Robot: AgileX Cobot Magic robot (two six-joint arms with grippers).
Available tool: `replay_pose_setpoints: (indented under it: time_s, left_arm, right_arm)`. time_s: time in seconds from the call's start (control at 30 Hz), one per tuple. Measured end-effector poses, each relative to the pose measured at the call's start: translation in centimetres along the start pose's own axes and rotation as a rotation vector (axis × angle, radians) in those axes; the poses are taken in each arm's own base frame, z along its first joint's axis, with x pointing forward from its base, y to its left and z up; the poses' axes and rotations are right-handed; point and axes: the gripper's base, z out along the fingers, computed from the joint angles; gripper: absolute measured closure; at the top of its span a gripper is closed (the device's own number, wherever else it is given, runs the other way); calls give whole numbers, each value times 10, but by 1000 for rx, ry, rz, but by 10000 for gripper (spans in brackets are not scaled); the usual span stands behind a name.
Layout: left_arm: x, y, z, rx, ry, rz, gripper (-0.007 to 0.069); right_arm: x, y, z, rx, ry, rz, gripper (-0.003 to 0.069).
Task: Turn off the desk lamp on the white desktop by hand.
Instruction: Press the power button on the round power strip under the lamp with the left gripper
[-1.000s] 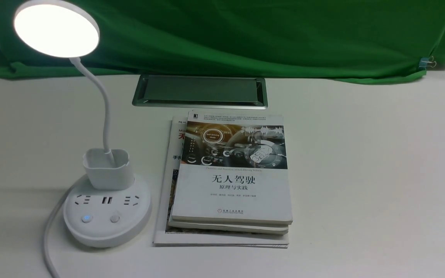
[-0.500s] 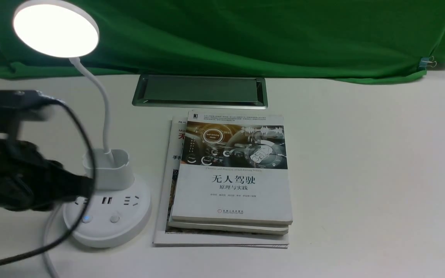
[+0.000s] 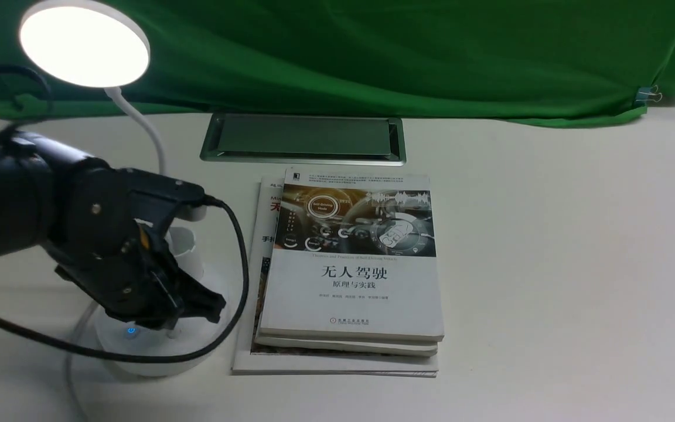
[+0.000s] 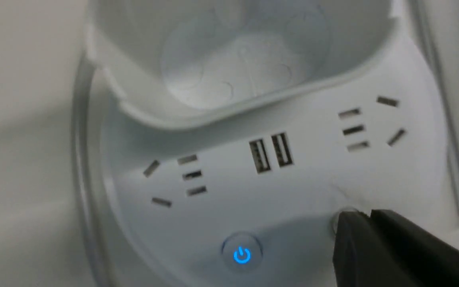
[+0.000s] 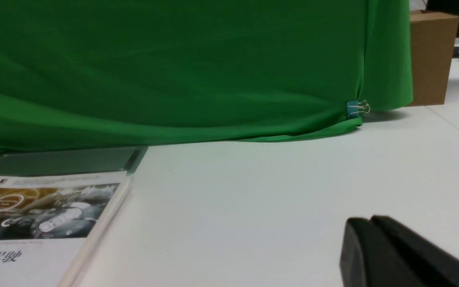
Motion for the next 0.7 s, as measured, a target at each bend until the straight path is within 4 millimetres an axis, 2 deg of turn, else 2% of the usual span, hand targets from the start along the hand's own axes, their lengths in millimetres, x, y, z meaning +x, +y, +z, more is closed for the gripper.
replay_pose_setpoints:
  time_s: [0.07, 0.2, 0.4, 0.57, 0.7]
  left_arm:
    - [0, 0, 10, 1, 30, -1, 610]
    - [-7, -1, 15, 4, 27, -1, 610]
    - [-7, -1, 8, 7, -3, -3, 610]
    - [-5, -1, -11, 11, -47, -10, 610]
    - [1, -1, -8, 14, -41, -13, 610]
  right_arm:
    - [0, 0, 0, 0, 0, 0, 622]
    - [0, 0, 0, 0, 0, 0, 622]
    - [0, 0, 0, 0, 0, 0, 622]
    - [0, 0, 0, 0, 0, 0, 622]
    - [0, 0, 0, 0, 0, 0, 622]
